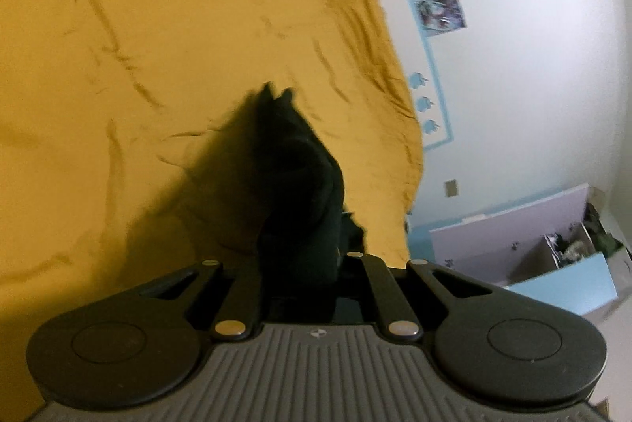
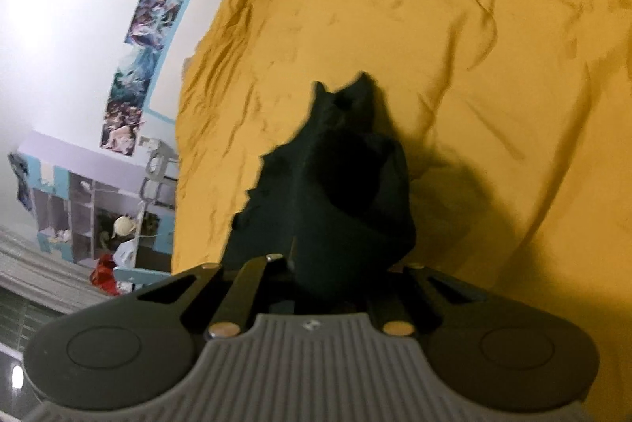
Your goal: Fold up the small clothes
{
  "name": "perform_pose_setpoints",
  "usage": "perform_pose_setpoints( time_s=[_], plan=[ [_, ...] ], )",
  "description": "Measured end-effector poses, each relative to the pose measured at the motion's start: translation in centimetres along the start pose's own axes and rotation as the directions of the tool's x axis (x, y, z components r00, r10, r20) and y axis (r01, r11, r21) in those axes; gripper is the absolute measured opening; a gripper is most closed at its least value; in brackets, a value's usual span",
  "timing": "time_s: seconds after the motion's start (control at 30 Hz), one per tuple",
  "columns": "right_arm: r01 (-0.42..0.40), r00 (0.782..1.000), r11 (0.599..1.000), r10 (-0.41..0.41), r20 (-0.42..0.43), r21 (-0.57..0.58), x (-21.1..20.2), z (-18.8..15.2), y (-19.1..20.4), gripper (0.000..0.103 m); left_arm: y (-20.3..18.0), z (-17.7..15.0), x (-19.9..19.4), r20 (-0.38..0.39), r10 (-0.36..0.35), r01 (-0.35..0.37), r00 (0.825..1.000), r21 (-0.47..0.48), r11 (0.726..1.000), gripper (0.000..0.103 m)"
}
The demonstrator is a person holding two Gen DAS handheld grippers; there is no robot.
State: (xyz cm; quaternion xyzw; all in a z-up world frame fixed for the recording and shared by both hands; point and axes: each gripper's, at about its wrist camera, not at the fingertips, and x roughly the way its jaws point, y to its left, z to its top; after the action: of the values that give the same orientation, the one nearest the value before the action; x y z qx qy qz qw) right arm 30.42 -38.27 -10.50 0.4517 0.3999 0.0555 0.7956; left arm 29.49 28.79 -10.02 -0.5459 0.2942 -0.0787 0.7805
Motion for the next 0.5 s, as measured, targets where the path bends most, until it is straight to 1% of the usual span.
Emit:
perform_pose_setpoints(
  time_s=[0.1,0.2,0.27,0.4,0.5],
  plan=[
    [-0.007,1.0,0.999,0.007,-0.009,-0.033,-2.9,-0.5,1.3,0.002,-1.5,-1.7,-2.5,-0.019,-0.014,0.015,1.0,0.023,1.0,0.008],
    [-0.011,1.0,0.999,0.01,-0.028,-0.031,-6.4,-1.6,1.1,0.002,-1.5,-4.3,-5.1,-0.045,-0.02,0.021,0.999,0.026,0.999,0.008],
    [-0.015,0.999,0.999,0.014,-0.042,-0.028,-9.0,-2.7,0.3,0.002,-0.9,-6.5,-7.1,-0.061,-0.015,0.016,0.998,0.016,1.0,0.008],
    [-0.029,0.997,0.999,0.028,-0.07,-0.019,-14.2,-5.5,-2.3,0.002,1.3,-10.2,-9.9,-0.089,-0.021,0.019,0.996,-0.022,1.0,0.008],
    [-0.045,0.997,0.999,0.044,-0.067,-0.004,-16.8,-7.7,-5.2,0.002,3.7,-12.2,-10.9,-0.097,0.008,-0.013,0.995,-0.049,0.999,0.008]
  ],
)
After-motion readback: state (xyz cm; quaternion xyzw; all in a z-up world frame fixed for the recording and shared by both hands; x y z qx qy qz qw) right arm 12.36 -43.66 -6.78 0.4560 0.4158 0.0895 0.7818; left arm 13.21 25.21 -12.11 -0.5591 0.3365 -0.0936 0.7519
